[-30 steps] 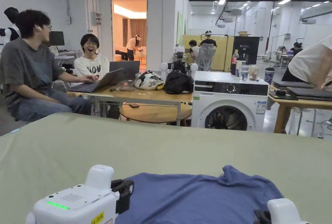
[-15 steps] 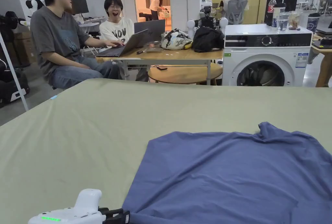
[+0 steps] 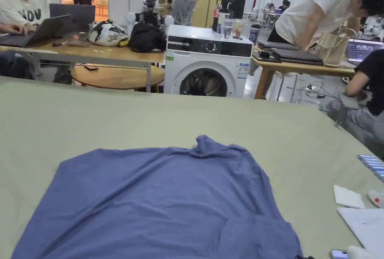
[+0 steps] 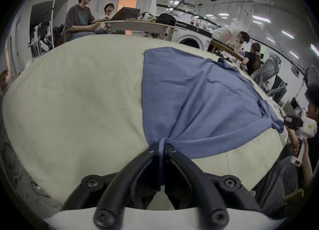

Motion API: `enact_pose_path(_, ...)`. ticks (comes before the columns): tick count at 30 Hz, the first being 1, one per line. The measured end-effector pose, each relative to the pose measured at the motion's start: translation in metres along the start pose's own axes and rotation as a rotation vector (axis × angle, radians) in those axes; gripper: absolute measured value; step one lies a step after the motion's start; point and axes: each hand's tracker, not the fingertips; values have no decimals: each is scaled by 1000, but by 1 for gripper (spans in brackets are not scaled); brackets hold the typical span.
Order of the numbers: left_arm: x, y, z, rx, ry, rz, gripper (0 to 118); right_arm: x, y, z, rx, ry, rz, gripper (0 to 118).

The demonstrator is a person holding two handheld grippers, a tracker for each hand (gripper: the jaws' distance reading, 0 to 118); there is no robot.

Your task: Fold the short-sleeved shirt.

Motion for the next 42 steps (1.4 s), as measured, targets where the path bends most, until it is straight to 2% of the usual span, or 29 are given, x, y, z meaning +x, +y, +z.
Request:
enact_pose_path(2, 4, 0, 4, -2, -3, 5, 0, 5, -6, -6, -38, 29, -23, 51)
enact_pose_path(4, 5, 0, 4, -5, -4, 12, 0, 1, -13, -11, -63, 32, -3, 52)
enact_pose_path(6, 1, 1, 3, -7, -2, 11, 0, 1, -17, -26, -152, 13, 14, 51)
enact_pose_path(8, 3, 0, 3, -9, 0, 8, 0, -4, -20, -30, -130, -44, 73, 17)
enact_pose_path(9, 5, 1, 5, -10, 1, 7, 0, -5, -18, -29, -123, -15, 75, 8)
enact_pose_path(10, 6, 3, 6, -11, 14, -9, 0, -5, -15, -30, -134, 7, 57, 5)
enact_pose_path(13, 6, 16, 12, -24, 7, -29, 0, -11, -8, -27, -124, -13, 77, 3)
enact_pose_path(15, 7, 31, 27, 40, 2, -18, 0, -17, 7, -26, -84, -24, 108, 3)
enact_pose_path(19, 6, 96, 32, 150, -28, 4, 0, -33, 65, -49, -31, -8, 111, 3)
enact_pose_path(22, 12, 150, -3, 129, 10, -75, 0, -44, 110, -92, -13, -25, 133, 3)
enact_pose_path(27, 7, 204, -86, 60, 75, -93, 0, -56, 151, -169, -41, -76, 137, 3)
enact_pose_path(29, 5, 213, -104, 57, 88, -69, 0, -59, 155, -184, -28, -86, 141, 3)
enact_pose_path(31, -3, 218, -117, 71, 105, 12, 0, -64, 160, -195, -18, -96, 140, 5)
enact_pose_path(32, -5, 218, -121, 72, 112, 38, 0, -63, 160, -197, -16, -96, 139, 12)
enact_pose_path(33, -4, 216, -123, 79, 103, 34, 5, -66, 160, -199, -2, -114, 155, 29)
enact_pose_path(34, -4, 213, -124, 90, 92, 25, 39, -68, 159, -198, 23, -138, 190, 59)
enact_pose_path(35, -2, 211, -125, 92, 83, 21, 70, -70, 158, -197, 45, -139, 208, 70)
enact_pose_path(37, 6, 206, -116, 111, 6, -6, 70, -73, 154, -193, 57, -115, 212, 69)
enact_pose_path(40, 24, 201, -109, 139, 59, -59, 70, -79, 148, -186, 71, -105, 226, 69)
enact_pose_path(41, 26, 201, -107, 136, 42, -59, 70, -83, 147, -184, 73, -107, 235, 66)
enact_pose_path(42, 28, 201, -104, 132, 28, -66, 64, -86, 145, -182, 75, -105, 245, 53)
